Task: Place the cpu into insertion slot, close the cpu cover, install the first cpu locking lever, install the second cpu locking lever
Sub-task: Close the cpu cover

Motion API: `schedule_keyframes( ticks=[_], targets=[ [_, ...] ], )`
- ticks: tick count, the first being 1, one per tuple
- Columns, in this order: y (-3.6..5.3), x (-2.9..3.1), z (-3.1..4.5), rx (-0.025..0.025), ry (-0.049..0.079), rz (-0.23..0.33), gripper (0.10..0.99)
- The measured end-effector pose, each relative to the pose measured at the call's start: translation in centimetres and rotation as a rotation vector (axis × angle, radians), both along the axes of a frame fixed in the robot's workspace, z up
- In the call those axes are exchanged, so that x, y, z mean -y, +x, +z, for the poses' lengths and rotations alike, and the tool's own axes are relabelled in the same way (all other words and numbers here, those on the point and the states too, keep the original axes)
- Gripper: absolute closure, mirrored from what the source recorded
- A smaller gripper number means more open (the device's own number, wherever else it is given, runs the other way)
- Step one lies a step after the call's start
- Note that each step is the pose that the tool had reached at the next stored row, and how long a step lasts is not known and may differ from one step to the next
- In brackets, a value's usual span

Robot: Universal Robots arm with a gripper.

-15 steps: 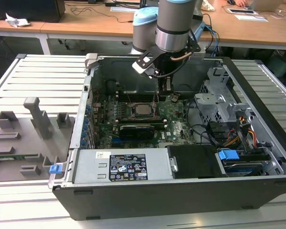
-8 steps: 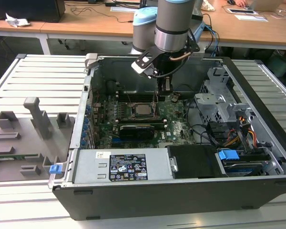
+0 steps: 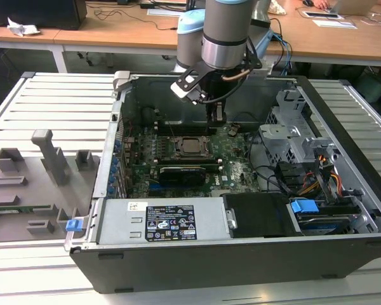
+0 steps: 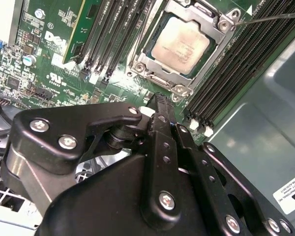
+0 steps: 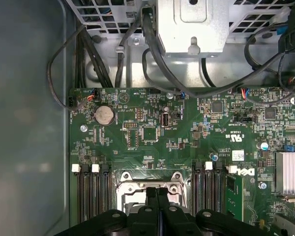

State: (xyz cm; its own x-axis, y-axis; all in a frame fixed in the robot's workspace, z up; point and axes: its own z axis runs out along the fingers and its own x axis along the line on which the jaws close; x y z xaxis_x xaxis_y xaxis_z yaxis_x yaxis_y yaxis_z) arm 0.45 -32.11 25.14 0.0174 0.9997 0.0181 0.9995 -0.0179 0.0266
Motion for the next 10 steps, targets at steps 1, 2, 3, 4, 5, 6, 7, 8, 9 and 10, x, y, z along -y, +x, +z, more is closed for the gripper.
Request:
schedule_keyframes(
  ticks=[1,2,3,4,5,6,7,8,9,10],
  targets=[
    [-0.07,0.00,-0.01,0.0000,0.000,0.000,0.980],
    [-0.12,0.00,-0.02,0.0000,0.000,0.000,0.980],
    [-0.17,0.00,-0.03,0.0000,0.000,0.000,0.980],
    [-0.21,0.00,-0.04,0.0000,0.000,0.000,0.980],
    [-0.26,0.00,-0.05,0.0000,0.000,0.000,0.980],
    [-0.30,0.00,-0.06,0.0000,0.000,0.000,0.980],
    [-0.33,0.00,-0.07,0.0000,0.000,0.000,0.980],
    [-0.35,0.00,-0.09,0.0001,0.000,0.000,0.980],
    [-0.38,0.00,-0.10,0.0000,0.000,0.000,0.980],
    [-0.41,0.00,-0.11,0.0000,0.000,0.000,0.980]
  ],
)
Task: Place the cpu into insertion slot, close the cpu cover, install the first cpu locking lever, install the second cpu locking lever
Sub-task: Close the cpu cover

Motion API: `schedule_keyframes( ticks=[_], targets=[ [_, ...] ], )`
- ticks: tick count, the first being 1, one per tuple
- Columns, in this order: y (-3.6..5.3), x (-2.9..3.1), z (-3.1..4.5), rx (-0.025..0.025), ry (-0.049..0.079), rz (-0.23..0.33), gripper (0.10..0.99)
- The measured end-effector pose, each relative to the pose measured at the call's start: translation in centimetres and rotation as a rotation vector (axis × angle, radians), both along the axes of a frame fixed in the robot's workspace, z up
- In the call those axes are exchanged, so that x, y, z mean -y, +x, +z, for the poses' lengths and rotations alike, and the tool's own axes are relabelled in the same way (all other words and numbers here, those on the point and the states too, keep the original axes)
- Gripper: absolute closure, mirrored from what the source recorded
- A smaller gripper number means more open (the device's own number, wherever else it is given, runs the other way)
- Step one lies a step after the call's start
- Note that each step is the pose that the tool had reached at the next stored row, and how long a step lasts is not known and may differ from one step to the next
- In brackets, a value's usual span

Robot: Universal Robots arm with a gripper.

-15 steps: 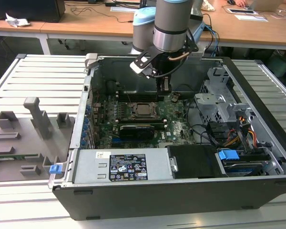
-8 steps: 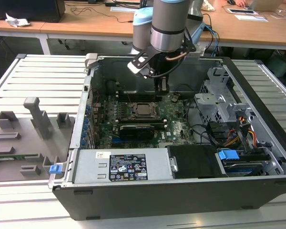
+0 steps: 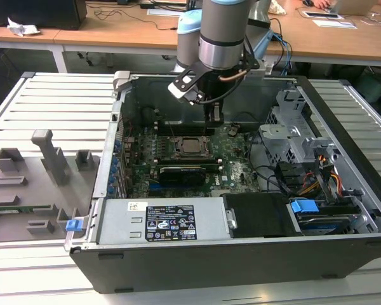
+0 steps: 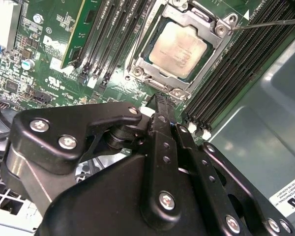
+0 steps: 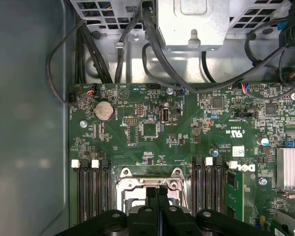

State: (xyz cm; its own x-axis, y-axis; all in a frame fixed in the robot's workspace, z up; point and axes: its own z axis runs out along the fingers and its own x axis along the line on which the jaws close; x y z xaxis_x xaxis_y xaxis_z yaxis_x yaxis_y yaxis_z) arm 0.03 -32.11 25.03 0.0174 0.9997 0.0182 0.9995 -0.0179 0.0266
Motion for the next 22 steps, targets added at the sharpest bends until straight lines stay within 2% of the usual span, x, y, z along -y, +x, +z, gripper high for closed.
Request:
schedule_keyframes(
  ticks=[9,22],
  targets=[
    [-0.34,0.00,-0.25,0.0000,0.000,0.000,0.980],
    [-1.43,0.00,-0.67,0.0001,0.000,0.000,0.980]
  ],
)
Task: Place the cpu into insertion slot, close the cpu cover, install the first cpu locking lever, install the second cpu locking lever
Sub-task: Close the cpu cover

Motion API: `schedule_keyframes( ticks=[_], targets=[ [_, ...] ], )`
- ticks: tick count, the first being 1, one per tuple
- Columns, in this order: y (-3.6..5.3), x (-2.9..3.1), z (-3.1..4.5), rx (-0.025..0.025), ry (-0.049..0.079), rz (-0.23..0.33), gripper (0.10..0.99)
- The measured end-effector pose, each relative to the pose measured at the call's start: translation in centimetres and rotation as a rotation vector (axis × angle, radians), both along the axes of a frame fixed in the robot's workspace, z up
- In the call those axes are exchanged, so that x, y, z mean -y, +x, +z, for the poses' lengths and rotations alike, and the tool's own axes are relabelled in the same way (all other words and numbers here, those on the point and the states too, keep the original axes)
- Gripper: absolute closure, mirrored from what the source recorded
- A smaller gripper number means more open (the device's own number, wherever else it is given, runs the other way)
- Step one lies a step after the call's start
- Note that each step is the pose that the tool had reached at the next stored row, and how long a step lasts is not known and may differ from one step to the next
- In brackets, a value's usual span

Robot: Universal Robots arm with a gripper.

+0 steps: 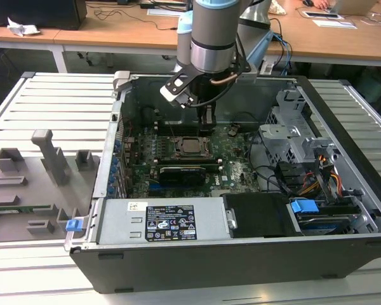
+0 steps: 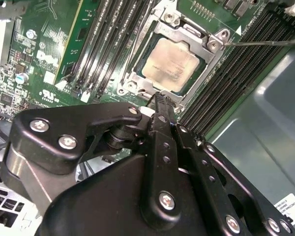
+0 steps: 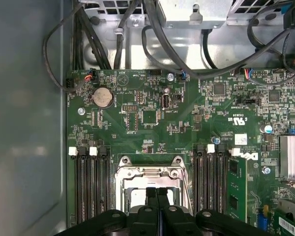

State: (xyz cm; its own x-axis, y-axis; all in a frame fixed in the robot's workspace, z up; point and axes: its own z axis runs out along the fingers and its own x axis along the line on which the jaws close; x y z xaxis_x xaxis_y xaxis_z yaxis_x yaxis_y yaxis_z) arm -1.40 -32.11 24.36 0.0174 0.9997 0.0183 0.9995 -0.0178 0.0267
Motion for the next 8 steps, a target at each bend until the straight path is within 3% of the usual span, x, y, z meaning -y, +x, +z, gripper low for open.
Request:
schedule_keyframes(
  ticks=[8],
  targets=[
    [-1.84,0.00,-1.23,-0.0002,0.000,0.004,0.980]
  ],
)
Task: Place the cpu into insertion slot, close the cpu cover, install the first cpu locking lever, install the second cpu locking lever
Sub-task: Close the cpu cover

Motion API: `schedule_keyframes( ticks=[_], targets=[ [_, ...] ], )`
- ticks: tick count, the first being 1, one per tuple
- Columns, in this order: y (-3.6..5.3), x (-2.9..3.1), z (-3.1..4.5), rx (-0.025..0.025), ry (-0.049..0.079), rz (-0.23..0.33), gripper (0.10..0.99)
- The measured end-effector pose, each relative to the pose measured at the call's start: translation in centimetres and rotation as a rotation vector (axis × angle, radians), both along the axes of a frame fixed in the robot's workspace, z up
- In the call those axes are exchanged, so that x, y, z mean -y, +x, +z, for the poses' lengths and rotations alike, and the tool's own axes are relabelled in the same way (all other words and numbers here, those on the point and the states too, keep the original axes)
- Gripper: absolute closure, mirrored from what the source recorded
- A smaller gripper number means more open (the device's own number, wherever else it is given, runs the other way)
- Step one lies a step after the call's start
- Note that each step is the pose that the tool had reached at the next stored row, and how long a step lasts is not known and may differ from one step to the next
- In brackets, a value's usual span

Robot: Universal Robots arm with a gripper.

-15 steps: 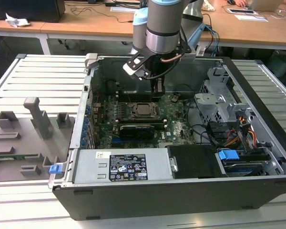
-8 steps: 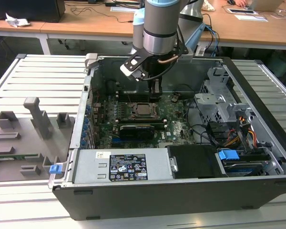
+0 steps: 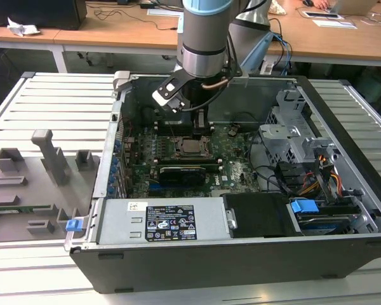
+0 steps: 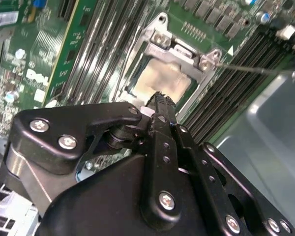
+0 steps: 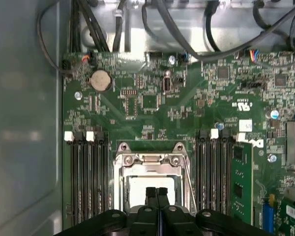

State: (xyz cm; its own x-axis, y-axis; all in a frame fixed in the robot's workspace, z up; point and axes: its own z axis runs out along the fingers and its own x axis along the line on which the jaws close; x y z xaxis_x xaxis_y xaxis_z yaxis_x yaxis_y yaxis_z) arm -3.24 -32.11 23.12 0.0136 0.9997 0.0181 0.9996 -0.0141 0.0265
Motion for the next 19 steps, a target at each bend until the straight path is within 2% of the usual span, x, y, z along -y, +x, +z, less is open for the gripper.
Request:
schedule_keyframes(
  ticks=[5,8,15,19],
  targets=[
    [-0.88,-0.02,-0.67,-0.0002,0.000,0.000,0.980],
    [-1.91,-0.02,-1.33,-0.0002,0.000,0.000,0.980],
    [-2.24,-0.05,-2.48,-0.0002,0.000,0.003,0.980],
    [-2.26,-0.05,-2.48,0.0007,0.000,0.003,0.980]
  ],
)
